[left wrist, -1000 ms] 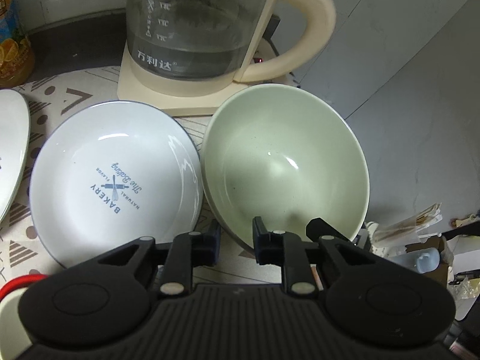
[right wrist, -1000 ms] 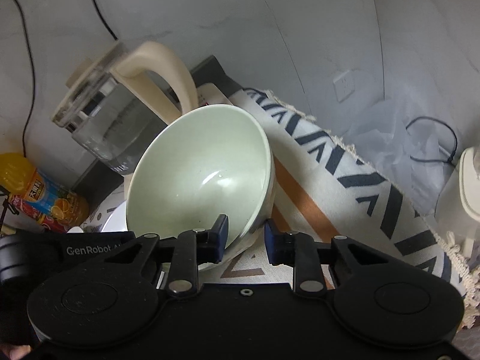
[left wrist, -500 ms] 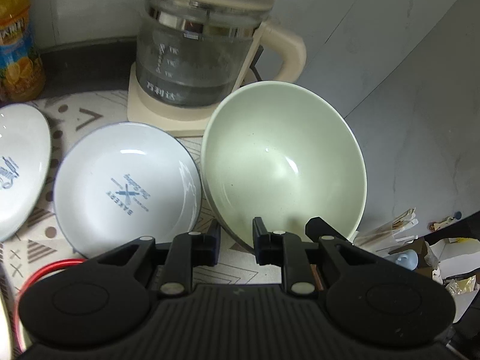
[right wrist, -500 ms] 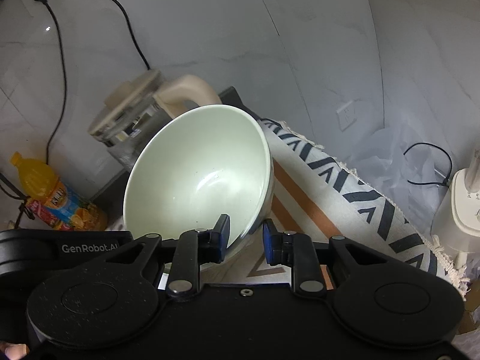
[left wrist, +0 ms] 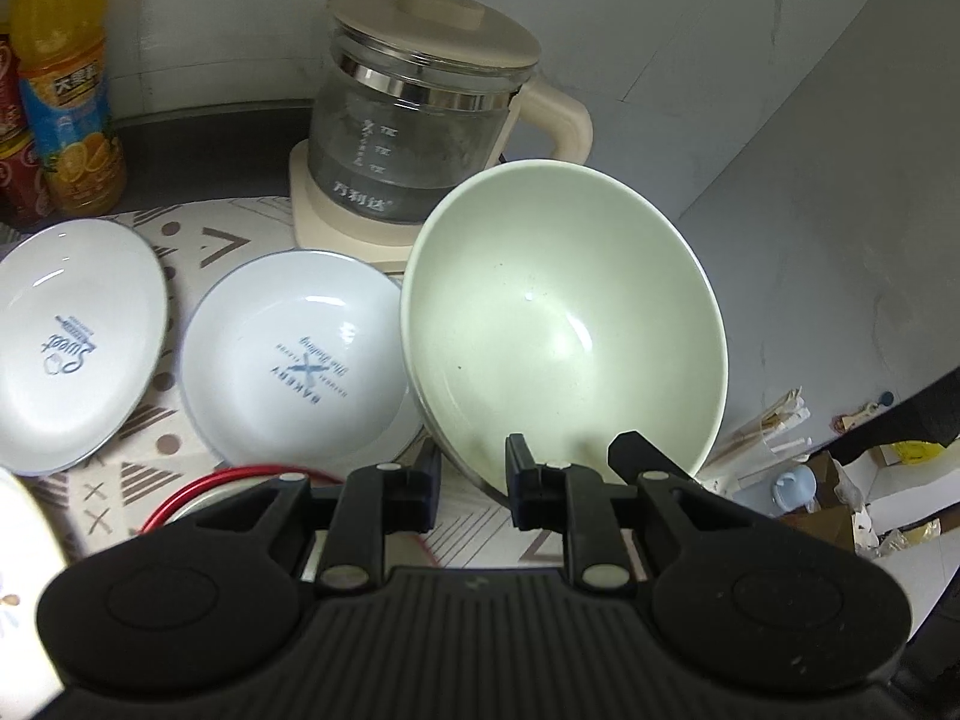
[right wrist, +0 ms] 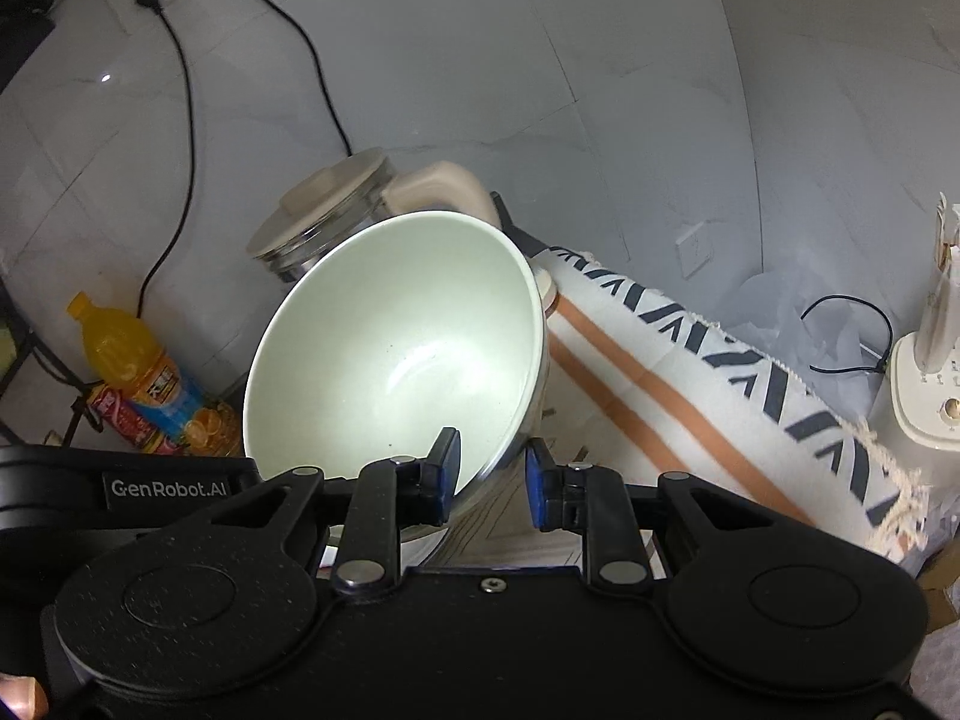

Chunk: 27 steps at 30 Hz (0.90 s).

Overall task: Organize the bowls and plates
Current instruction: 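Lift the small green bowl and lower it onto the stacked bowls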

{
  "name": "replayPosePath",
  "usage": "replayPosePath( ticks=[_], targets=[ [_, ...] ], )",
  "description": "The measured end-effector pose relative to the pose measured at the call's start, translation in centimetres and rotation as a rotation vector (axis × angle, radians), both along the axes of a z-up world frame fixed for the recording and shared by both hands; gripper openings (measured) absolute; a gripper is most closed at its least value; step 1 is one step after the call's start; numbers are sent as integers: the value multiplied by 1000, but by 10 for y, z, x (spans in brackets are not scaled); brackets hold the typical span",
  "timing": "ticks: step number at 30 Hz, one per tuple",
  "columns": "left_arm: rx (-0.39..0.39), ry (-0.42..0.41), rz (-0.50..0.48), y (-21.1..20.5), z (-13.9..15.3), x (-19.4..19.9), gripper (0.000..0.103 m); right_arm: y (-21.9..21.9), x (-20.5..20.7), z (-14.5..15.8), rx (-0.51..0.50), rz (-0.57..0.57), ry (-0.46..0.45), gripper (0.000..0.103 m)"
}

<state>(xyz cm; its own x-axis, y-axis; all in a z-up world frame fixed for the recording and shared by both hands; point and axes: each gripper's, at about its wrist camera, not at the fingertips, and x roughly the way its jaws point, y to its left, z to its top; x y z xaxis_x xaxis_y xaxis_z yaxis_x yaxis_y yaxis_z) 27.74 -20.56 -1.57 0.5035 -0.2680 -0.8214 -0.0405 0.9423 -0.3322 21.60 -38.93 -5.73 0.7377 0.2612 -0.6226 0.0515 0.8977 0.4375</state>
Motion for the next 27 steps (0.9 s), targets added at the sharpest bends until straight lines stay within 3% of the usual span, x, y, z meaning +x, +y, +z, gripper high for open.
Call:
replayPosePath(
  ticks=[27],
  targets=[
    [-20, 16, -15, 69, 1, -91, 20, 70, -84, 2, -66, 17, 46, 23]
  ],
)
